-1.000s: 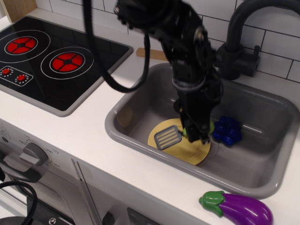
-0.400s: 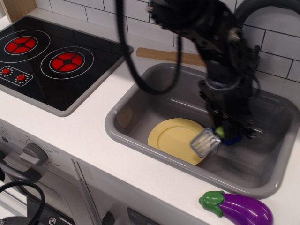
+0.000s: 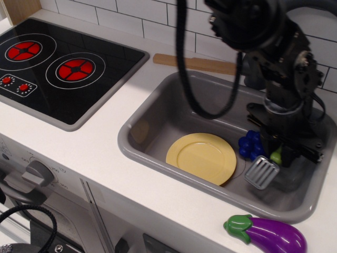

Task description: Take spatula off plate sink

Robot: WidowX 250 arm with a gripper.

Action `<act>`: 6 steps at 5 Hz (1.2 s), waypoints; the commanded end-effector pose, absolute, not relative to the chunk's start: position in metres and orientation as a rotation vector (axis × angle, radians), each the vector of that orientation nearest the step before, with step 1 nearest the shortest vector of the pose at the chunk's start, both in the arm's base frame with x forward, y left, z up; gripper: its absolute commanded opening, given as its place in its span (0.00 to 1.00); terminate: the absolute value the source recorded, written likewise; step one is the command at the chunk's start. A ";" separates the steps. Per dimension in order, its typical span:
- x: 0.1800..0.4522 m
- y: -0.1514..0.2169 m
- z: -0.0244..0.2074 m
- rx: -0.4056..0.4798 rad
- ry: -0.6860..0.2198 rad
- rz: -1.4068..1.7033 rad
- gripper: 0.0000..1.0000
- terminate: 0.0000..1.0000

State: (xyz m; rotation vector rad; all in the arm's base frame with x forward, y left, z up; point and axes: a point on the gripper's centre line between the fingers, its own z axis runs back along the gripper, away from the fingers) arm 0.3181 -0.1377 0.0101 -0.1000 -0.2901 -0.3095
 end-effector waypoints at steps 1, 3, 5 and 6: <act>0.331 -0.158 0.012 -0.096 -0.324 -0.203 1.00 0.00; 0.320 -0.163 0.024 -0.146 -0.336 -0.184 1.00 0.00; 0.313 -0.153 0.062 -0.206 -0.357 -0.195 1.00 0.00; 0.310 -0.136 0.089 -0.213 -0.369 -0.218 1.00 0.00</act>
